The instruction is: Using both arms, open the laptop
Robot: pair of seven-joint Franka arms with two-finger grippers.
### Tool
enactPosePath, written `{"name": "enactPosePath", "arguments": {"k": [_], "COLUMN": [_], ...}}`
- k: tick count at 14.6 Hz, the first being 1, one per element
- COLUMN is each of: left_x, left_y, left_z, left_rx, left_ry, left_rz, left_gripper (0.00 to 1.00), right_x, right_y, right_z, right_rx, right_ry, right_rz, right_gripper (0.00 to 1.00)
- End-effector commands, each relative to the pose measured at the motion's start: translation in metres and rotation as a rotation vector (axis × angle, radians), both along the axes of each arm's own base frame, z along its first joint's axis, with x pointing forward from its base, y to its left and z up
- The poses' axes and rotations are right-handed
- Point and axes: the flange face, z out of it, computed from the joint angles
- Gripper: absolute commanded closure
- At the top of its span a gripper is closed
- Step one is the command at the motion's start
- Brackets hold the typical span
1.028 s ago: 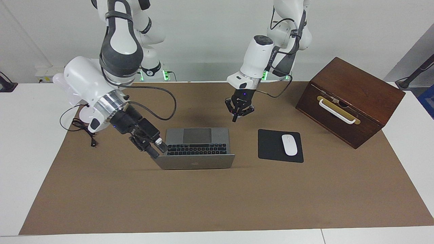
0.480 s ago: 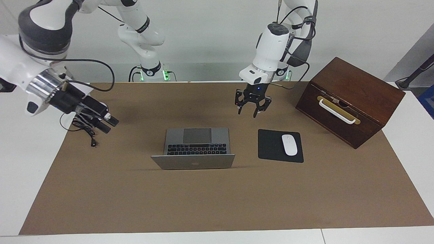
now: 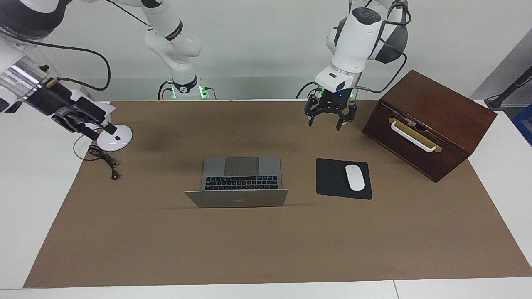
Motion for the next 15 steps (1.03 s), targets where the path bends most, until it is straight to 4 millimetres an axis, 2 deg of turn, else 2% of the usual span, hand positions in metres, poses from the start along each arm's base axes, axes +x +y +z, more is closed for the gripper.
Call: {"name": "enactPosePath", "arguments": {"k": [1,2,5,6,7,9,11,13,14,15], "left_x": [0.006,0.009,0.021,0.022,0.024,0.026,0.027,0.026,0.026,0.025], "left_y": [0.037,0.050,0.100,0.112,0.128,0.160,0.193,0.221,0.243,0.253], "left_z": [0.029,0.035,0.066,0.070,0.073,0.074,0.075,0.077,0.078,0.078], "left_rx": [0.031,0.041,0.078,0.107,0.122,0.128,0.117,0.135,0.144,0.149], "left_ry": [0.022,0.041,0.051,0.060,0.070,0.093,0.118,0.123,0.120,0.121], "left_rz": [0.051,0.077,0.151,0.156,0.167,0.204,0.255,0.155,0.097,0.067], "left_gripper": [0.00,0.00,0.00,0.00,0.00,0.00,0.00,0.00,0.00,0.00], "right_x": [-0.003,-0.004,0.005,0.005,0.007,0.008,0.006,-0.003,-0.009,-0.015], "right_y": [0.004,0.008,0.045,0.052,0.065,0.096,0.116,0.129,0.135,0.139], "right_z": [0.009,0.012,0.018,0.026,0.025,0.023,0.013,0.005,0.000,-0.006], "right_rx": [-0.149,-0.203,-0.398,-0.420,-0.418,-0.407,-0.416,-0.411,-0.408,-0.407], "right_ry": [-0.012,-0.019,-0.050,-0.085,-0.090,-0.075,-0.061,-0.046,-0.029,-0.010], "right_rz": [0.101,0.128,0.212,0.197,0.169,0.101,0.070,0.047,0.042,0.032], "right_gripper": [0.00,0.00,0.00,0.00,0.00,0.00,0.00,0.00,0.00,0.00]}}
